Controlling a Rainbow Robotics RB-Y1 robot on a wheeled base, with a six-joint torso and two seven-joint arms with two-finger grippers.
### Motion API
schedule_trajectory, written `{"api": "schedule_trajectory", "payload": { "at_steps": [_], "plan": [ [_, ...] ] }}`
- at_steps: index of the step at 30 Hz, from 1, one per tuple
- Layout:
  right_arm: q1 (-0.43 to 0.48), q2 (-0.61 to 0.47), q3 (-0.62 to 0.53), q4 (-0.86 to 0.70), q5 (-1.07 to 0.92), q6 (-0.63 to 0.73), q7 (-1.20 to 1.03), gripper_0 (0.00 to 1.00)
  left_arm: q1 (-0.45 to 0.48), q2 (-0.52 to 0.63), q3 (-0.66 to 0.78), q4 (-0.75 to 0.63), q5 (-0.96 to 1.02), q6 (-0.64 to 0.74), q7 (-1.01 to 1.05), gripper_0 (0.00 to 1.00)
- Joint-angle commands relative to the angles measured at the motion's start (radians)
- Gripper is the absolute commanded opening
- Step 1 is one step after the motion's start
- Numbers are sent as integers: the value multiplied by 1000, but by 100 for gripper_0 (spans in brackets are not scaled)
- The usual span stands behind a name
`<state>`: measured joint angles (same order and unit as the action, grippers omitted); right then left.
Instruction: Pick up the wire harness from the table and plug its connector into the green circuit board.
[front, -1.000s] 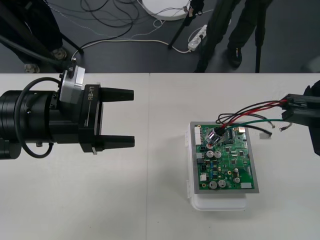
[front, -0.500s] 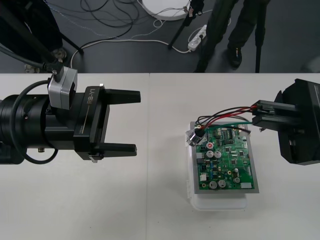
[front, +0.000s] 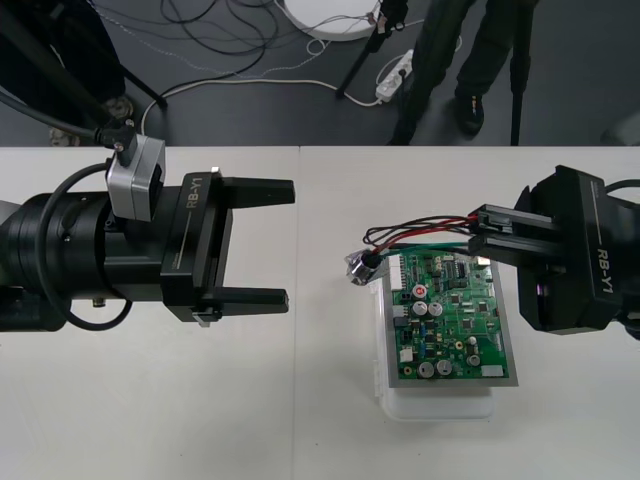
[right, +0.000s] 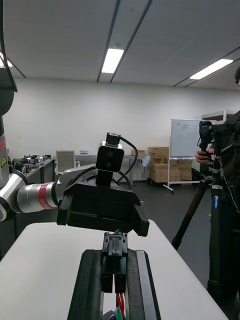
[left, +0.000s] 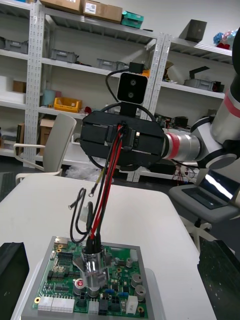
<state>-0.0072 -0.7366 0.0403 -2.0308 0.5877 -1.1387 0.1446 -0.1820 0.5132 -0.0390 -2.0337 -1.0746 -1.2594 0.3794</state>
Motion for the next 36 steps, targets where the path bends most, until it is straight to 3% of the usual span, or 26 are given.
{"api": "schedule_trajectory", "payload": {
  "at_steps": [1,9,21,36],
  "plan": [
    [-28,48,43,-20,4,11,52,0,-5,-21,19,-30,-16,-37,-63,100],
    [-28,105,59,-48,118,39,61,0,-30,-21,21,-30,-37,-35,-74,100],
    [-28,106,179,-92,144,165,72,0,-31,-22,19,-30,-27,-35,-91,100],
    [-36,141,240,-126,230,249,87,0,-47,-41,18,-30,-25,-35,-100,100]
  ]
}}
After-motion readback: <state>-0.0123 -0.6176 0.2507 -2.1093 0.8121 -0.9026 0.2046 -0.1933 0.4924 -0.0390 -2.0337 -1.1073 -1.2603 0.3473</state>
